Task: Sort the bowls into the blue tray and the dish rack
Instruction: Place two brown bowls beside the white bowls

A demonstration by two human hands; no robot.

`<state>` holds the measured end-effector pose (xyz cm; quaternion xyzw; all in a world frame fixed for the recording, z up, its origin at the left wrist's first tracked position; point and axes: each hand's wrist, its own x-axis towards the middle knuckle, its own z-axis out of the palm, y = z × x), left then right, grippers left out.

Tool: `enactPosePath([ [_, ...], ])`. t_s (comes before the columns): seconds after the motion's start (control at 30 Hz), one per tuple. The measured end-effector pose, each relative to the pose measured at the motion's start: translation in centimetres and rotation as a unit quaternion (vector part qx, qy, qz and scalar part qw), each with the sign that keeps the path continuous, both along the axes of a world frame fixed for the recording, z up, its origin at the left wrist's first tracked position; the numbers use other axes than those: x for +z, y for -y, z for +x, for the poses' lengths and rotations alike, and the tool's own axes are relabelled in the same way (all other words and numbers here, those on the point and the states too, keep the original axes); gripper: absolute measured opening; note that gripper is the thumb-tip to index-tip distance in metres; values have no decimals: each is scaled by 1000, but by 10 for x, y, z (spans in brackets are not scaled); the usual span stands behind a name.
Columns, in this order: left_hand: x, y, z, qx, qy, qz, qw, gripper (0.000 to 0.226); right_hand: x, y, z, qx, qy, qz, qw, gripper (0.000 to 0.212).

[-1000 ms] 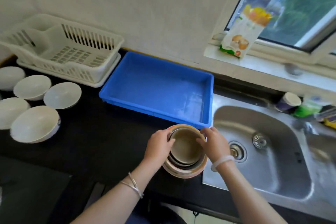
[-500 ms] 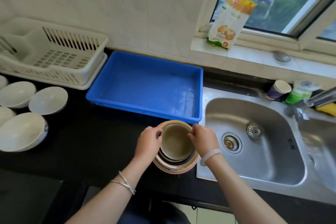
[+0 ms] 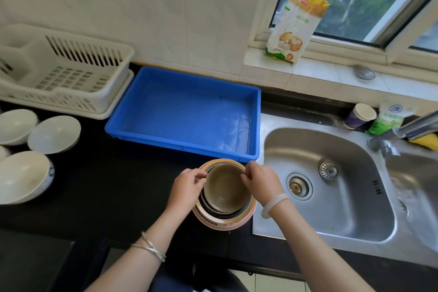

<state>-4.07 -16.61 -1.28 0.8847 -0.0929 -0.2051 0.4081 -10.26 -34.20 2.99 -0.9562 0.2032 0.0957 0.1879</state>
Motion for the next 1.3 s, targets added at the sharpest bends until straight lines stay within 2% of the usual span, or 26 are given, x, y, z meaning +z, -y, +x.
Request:
enactPosePath([
  [0.13, -1, -2, 1, 3, -10, -7, 1000, 20, 8, 11, -2, -13, 27, 57, 998, 12],
  [0.27, 1, 2, -1, 6, -1, 11, 1000, 6, 17, 24, -6, -51, 68, 114, 990, 6],
  [0.53, 7, 14, -9, 34, 12, 45, 998, 13, 25, 39, -14, -81, 74, 180, 978, 9],
  [0.73, 22, 1, 1, 92, -50, -43, 994, 12, 41, 38, -8, -110, 105, 257, 954, 10],
  [0.9, 41, -35, 25, 165, -101, -128, 973, 10, 59, 14, 21, -110, 137, 321, 931, 18],
  [1.07, 45, -91, 39, 256, -102, -146, 950, 11, 48, -29, 64, -98, 110, 357, 922, 15],
  [1.17, 39, -133, 43, 333, -116, -167, 921, 5, 29, -60, 93, -94, 97, 390, 911, 19],
  [1.3, 23, -186, 47, 420, -127, -200, 876, 7, -4, -107, 131, -85, 76, 391, 913, 22],
])
